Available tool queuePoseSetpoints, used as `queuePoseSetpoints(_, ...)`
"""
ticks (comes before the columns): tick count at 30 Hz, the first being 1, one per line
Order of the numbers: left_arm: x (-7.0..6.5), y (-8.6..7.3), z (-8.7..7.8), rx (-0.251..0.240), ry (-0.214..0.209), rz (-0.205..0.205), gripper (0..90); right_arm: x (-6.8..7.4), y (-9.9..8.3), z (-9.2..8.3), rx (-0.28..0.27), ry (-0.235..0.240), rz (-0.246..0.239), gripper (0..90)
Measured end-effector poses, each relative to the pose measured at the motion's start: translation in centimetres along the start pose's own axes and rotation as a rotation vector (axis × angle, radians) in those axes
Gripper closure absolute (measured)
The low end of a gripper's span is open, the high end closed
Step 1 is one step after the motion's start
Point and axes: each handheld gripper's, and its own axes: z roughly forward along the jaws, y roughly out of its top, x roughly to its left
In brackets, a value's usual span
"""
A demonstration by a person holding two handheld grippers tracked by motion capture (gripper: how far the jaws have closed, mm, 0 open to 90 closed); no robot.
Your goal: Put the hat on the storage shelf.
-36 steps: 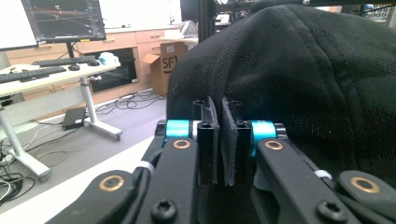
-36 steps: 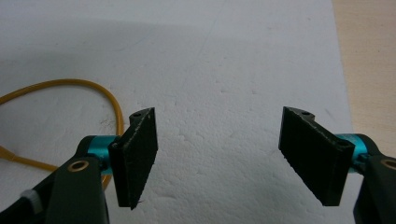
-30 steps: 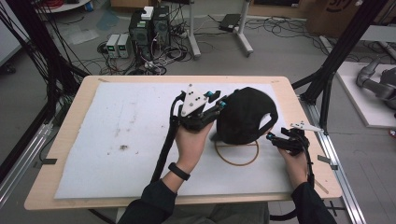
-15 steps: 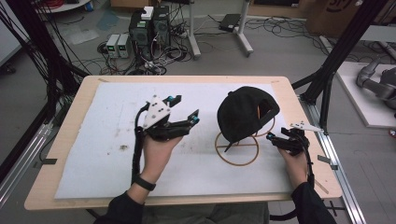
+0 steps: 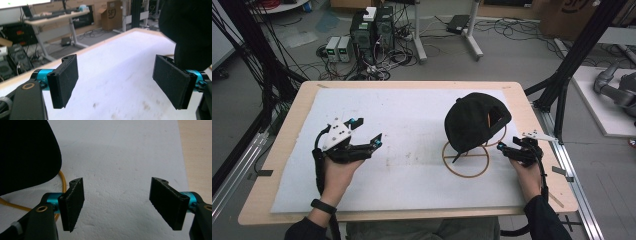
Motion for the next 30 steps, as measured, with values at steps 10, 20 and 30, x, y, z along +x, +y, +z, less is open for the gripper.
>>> queuePoseSetpoints(10, 1.7, -3.6, -1.5, 0.032, 0.023, -0.001, 20.8, 0.0, 0.0, 0.1, 0.003, -0.003, 0.001, 27.5)
queuePoseSetpoints(20, 1.9, -4.7, -1.1, 0.034, 0.016, -0.020, 20.9, 0.0, 0.0, 0.1, 0.002, -0.001, -0.003, 27.5)
queuePoseSetpoints(30, 2.2, -4.9, -1.2, 0.026, 0.034, -0.034, 20.8, 0.1, 0.0, 0.0, -0.001, 0.002, -0.010, 27.5)
